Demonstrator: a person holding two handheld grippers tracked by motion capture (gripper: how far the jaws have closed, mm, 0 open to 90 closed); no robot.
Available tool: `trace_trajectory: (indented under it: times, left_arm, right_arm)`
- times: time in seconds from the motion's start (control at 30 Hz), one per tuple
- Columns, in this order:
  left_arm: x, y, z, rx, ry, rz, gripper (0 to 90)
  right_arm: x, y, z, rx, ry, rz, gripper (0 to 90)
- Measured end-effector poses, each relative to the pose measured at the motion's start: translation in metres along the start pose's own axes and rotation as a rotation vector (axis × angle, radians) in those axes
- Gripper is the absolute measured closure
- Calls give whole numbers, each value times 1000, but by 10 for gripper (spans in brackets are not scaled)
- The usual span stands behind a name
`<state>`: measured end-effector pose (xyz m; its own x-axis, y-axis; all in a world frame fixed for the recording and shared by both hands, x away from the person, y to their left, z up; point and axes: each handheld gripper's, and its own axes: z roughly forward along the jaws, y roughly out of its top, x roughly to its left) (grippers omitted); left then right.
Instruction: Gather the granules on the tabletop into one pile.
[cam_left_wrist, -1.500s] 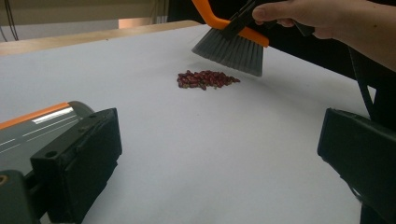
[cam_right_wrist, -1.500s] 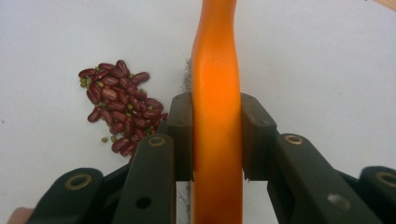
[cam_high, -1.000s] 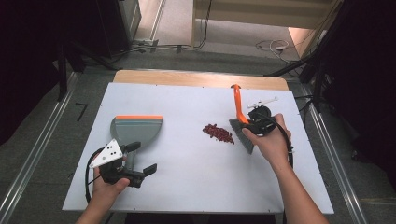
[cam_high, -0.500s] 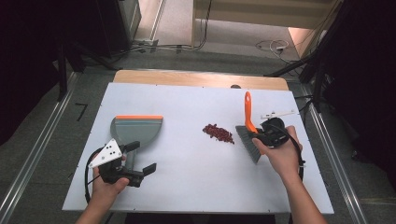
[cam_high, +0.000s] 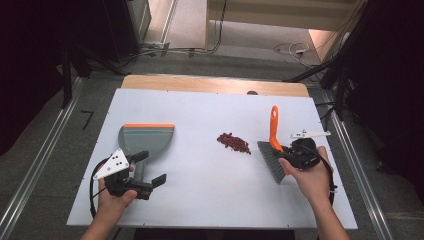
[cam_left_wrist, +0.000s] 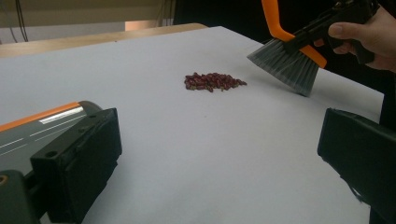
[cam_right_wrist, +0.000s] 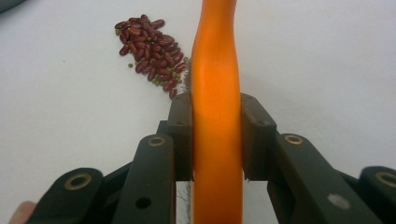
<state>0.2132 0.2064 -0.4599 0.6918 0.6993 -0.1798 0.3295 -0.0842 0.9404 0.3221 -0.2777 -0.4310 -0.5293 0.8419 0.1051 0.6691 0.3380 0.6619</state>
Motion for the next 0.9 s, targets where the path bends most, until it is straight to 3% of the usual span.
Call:
trace_trajectory:
  times: [0.47,0.9]
  left_arm:
    - [2,-4,-8,-20,12,1,7]
    - [3,-5,-8,-31,19,-9,6]
  right_arm:
    - [-17,-34,-23,-95,94,20,683]
    - [-26,-43,-29,-108,96,35,683]
